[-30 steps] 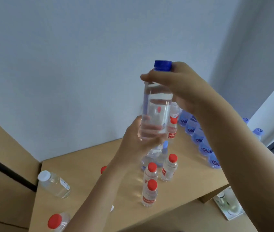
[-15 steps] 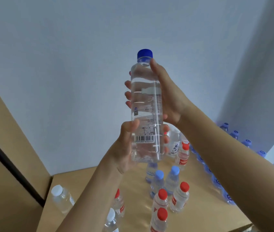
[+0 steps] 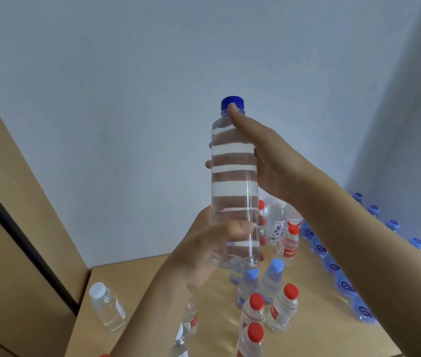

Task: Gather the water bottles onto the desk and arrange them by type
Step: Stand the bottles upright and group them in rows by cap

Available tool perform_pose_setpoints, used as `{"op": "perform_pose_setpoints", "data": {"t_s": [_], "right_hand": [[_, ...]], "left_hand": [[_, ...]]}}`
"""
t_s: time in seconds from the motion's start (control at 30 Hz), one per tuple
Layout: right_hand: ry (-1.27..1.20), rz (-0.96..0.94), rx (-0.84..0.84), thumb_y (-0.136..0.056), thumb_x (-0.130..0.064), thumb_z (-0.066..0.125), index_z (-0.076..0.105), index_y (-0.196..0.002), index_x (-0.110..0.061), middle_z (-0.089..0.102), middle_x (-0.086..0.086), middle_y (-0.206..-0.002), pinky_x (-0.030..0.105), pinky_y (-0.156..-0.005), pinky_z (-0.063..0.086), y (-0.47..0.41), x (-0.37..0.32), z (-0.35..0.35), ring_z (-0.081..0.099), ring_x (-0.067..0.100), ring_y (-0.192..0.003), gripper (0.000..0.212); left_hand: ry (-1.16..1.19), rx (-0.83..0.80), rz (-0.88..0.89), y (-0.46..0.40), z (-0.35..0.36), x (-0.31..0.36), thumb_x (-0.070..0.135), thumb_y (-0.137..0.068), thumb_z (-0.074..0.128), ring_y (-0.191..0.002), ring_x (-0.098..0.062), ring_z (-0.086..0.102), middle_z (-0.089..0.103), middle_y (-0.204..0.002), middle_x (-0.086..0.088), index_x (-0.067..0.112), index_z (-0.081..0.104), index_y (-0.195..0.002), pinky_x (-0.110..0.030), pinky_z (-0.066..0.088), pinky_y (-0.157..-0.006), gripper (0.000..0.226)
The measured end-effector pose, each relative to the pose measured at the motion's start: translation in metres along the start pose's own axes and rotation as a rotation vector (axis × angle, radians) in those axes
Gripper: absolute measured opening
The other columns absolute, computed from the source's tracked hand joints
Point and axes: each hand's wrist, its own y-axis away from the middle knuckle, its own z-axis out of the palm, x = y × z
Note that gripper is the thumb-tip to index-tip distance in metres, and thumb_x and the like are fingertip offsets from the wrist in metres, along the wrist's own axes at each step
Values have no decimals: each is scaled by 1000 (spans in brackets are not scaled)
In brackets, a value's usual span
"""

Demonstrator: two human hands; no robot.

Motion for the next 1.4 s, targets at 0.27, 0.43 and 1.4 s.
{"op": "perform_pose_setpoints", "data": {"t_s": [0.27, 0.43, 1.4], "right_hand": [[-385, 18, -92, -89, -51, 58, 65, -97, -12, 72, 9, -93, 37, -71, 57, 11, 11, -6, 70, 27, -78, 41], [63, -138, 234, -91, -45, 66, 66, -97, -13, 75, 9, -87, 36, -62, 58, 19, 3, -9, 74, 35, -77, 33], [52, 15, 248, -94, -36, 62, 62, -94, -10, 70, 7, -89, 36, -64, 58, 1, 42, -199, 74, 35, -81, 26]], "left_hand": [[303, -263, -132, -9, 6, -18, 35, -67, 84, -86, -21, 70, 71, -102, -5, 15, 70, -114, -36, 57, -75, 53], [5, -66, -124, -11, 12, -24, 29, -72, 72, -95, -19, 72, 74, -108, -4, 28, 73, -111, -31, 57, -80, 39], [-255, 196, -251, -144, 91, -114, 23, -82, 79, -104, -12, 69, 74, -110, 1, 19, 65, -120, -28, 57, -86, 40]]}}
